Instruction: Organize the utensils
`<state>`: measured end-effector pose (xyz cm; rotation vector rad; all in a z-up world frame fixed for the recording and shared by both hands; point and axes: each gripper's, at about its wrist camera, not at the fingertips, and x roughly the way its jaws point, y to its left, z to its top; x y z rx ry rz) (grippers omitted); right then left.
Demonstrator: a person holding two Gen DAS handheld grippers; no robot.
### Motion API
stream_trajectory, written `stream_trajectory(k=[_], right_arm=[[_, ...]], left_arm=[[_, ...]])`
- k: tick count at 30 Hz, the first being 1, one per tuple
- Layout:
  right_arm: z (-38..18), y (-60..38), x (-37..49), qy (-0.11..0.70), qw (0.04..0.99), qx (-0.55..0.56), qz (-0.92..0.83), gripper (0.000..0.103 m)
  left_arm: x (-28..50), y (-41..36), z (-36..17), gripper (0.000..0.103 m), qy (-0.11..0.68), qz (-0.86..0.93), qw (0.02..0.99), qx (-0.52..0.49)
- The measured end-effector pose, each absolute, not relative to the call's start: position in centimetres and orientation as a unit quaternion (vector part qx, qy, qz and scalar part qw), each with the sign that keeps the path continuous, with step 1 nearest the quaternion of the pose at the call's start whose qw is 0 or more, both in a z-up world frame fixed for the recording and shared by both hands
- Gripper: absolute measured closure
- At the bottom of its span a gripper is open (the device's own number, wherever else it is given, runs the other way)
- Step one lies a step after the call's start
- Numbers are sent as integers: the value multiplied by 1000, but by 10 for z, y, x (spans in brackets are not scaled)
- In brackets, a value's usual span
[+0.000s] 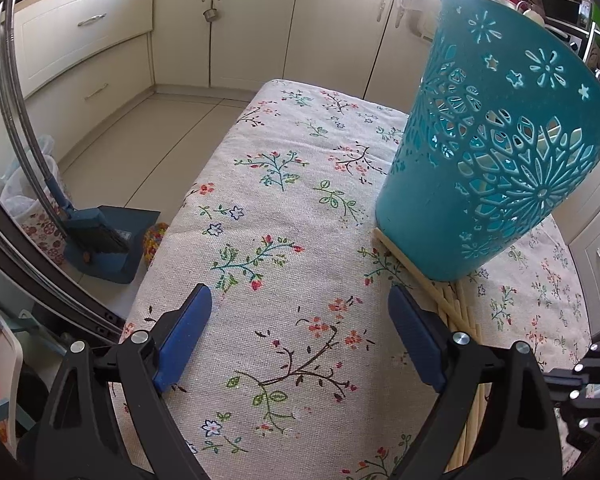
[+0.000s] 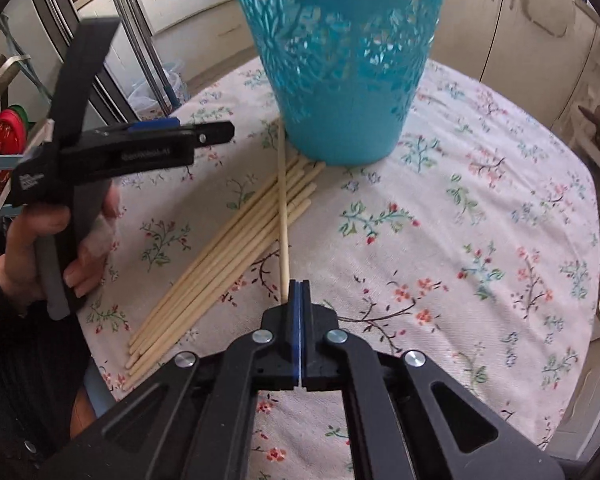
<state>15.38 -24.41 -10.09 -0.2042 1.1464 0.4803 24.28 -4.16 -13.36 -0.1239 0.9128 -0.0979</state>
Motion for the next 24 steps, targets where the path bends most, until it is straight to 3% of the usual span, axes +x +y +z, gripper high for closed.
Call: stream_trajectory(k=[4,6,7,8,15,24], right_arm=[[-105,-237,155,537,805,-100,230,102],[-110,-234,157,544,800,-97,233,93],[-111,-234,157,544,801,-92,234,61],[-108,-233,156,534,808,-92,232,41],[-96,-219,154,507,823,-92,239,41],[-93,-183,138,498,821,-52,273,68]], left_arm=[[243,-43,-134,17,440,-48,895,-60],[243,-43,-134,17,440,-48,895,-59],[243,-43,-134,17,440,-48,895,-60],[243,-43,-134,17,440,-48,895,-60],[244,-43,-134,17,441,-48,895,-58],[244,-38,-134,17,437,-48,895,-73]])
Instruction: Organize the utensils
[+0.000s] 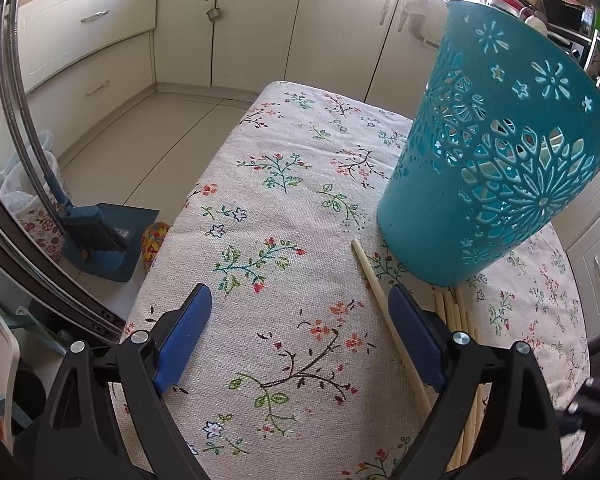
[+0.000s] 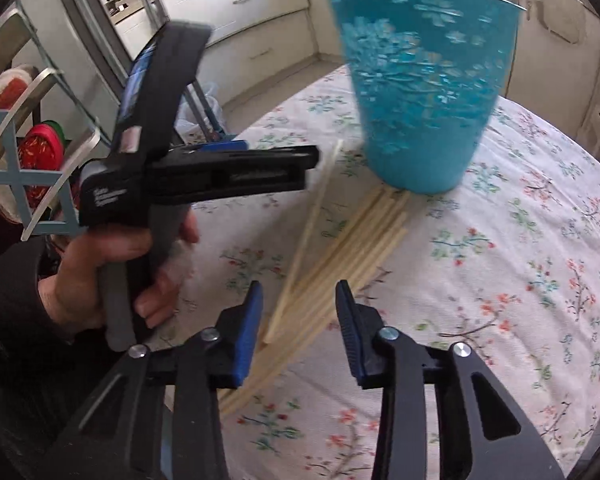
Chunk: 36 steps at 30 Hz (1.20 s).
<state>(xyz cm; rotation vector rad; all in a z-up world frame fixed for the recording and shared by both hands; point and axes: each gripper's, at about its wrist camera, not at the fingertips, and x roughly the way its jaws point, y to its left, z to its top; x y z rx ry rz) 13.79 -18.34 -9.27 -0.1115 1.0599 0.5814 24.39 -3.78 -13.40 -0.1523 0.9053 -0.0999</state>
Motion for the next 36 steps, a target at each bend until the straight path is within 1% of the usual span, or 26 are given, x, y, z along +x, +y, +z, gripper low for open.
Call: stream_trajectory(k=[2,4,8,11,16,19,23,25,31,36], right_arm=[[-100,-167,136,500,821,-86,261,78],[-108,-159,138,509,817,-91,254,81],[-114,-148,140,504,822,-120,237,94],[-114,-137,139,498,821,-160,228,97],[-98,-133,130,490,813,-202,240,97],[-75,-138,118,468,807,-283,224,97],[-42,-151,109,429,788,-404,178,97],[-20,-160,111,413,782,-440,155,97],[45,-179,112,378,785,-473,132,95],[75,-190,97,368,774,-499,127,98]], left_arm=[[244,-38,-134,17,437,-48,895,-74],[244,-37,-135,17,436,-49,895,-76],[244,-37,-135,17,435,-50,895,-80],[245,-36,-135,17,434,-50,895,-84],[243,-21,-133,17,425,-31,897,-120],[242,-14,-133,17,418,-27,897,-141],[243,-15,-134,17,420,-27,897,-138],[243,-14,-134,17,419,-28,896,-140],[242,-15,-135,15,422,-30,896,-132],[242,-14,-134,14,422,-33,896,-135]])
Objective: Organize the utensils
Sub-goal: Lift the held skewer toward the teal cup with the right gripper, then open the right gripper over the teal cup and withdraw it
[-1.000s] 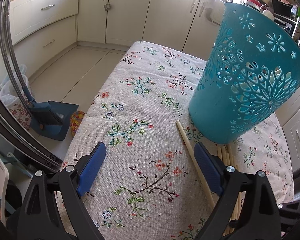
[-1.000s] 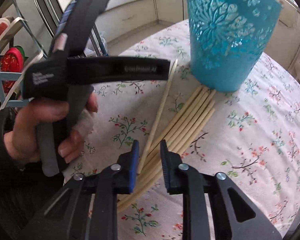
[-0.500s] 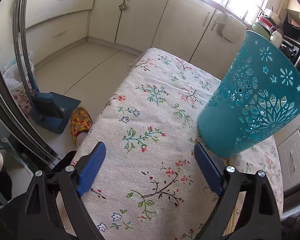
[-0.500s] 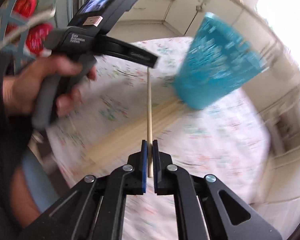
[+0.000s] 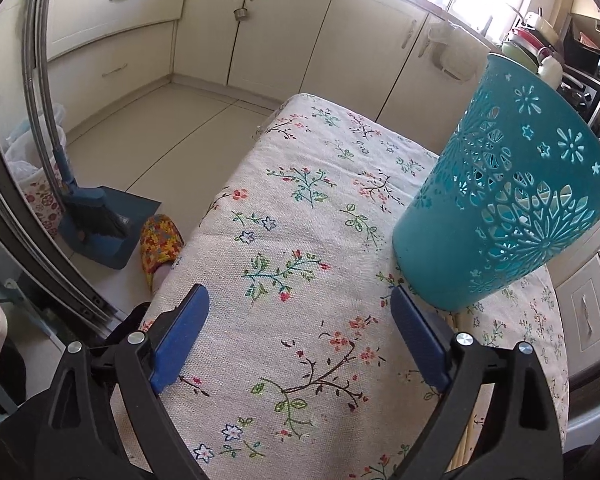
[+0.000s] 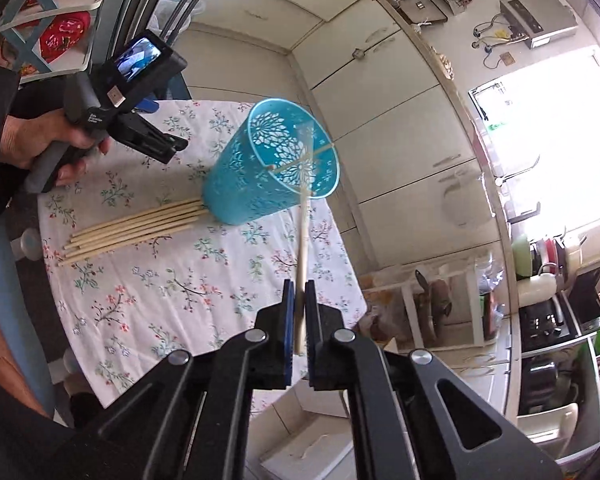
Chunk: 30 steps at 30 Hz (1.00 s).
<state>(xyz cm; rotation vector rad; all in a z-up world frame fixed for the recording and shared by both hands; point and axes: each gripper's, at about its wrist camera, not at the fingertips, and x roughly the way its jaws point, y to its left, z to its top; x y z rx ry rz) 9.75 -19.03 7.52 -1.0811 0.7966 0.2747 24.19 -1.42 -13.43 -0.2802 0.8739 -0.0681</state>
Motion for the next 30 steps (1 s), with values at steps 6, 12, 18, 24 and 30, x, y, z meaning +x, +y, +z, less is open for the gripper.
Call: stream_trajectory(k=[6,12,18,24,30], right_arm=[[74,-187,116,373,756,-523,125,97],[85,-173,165,425,741,-488,180,97],[119,-177,244,470,798,-322,194,95],[149,-213,232,356,913,-138,142,49],[92,-242,159,330,937,-31,107,45]], left_arm=[[242,-14,-134,14,422,-34,896,-135],[242,-13,-134,14,421,-37,896,-138],[242,-12,-134,13,421,-39,896,-139],[242,-12,-134,13,420,-42,895,-141],[241,-13,-134,12,422,-42,895,-135]])
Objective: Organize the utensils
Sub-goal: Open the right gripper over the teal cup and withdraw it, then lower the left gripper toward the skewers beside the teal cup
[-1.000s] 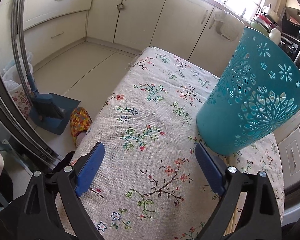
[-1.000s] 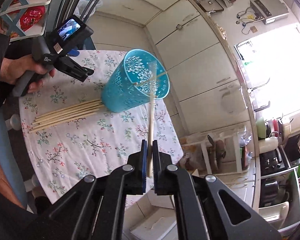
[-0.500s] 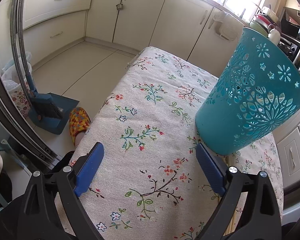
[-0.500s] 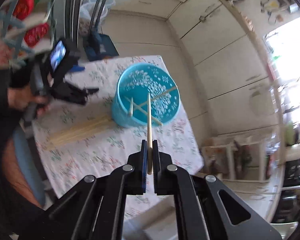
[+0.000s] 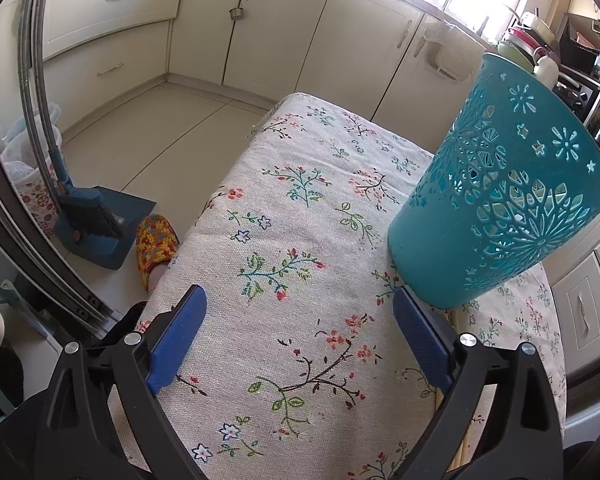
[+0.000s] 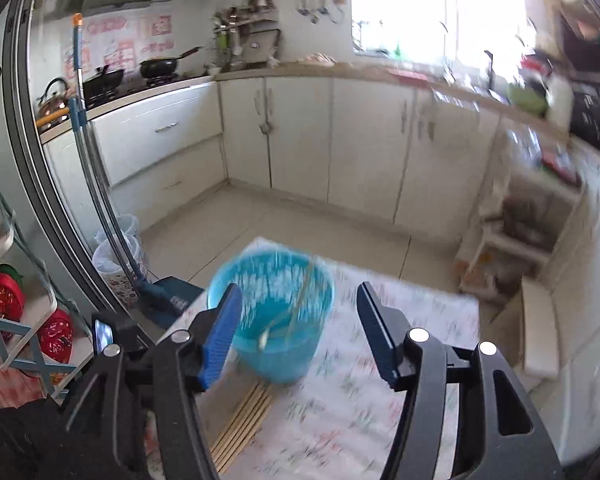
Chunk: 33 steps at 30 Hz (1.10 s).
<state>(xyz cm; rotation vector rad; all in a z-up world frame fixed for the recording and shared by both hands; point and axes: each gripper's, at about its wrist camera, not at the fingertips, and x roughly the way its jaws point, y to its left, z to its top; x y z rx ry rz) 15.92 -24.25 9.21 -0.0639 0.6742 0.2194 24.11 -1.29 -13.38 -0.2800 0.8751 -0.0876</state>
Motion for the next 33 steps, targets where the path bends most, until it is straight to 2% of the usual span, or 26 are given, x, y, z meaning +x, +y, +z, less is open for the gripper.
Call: stream_trajectory(k=[1,3,4,5,8,14,26,28,31,33], right_arm=[[64,-245,147,351,930,-11,109,47],[14,-246,135,396,912,18,108,62],[-23,-244,130,436,893,39,101,74],[-44,-241,129,457,882,53,104,81],[-85,-231,126,476,872,63,95,82],[-106,-224,132,476,872,81,80,82],[-105,-220,145,484,869,-59,89,84],[-107,-240,148,490,867,-27,85,87],[-109,-255,144,481,872,26,87,87],[-108,-254,145,478,873,40,87,82]], left_arm=[[241,-13,-134,12,423,-42,895,-134],[239,-14,-133,12,427,-41,894,-128],[237,-15,-133,12,430,-40,894,-124],[234,-16,-132,12,431,-39,893,-119],[220,-19,-128,12,427,-44,897,-103],[212,-30,-125,12,425,-48,901,-64],[210,-74,-119,12,439,-97,893,-12],[214,-82,-121,12,444,-91,891,3],[220,-89,-126,12,456,-81,886,13],[223,-92,-130,12,462,-74,883,22]])
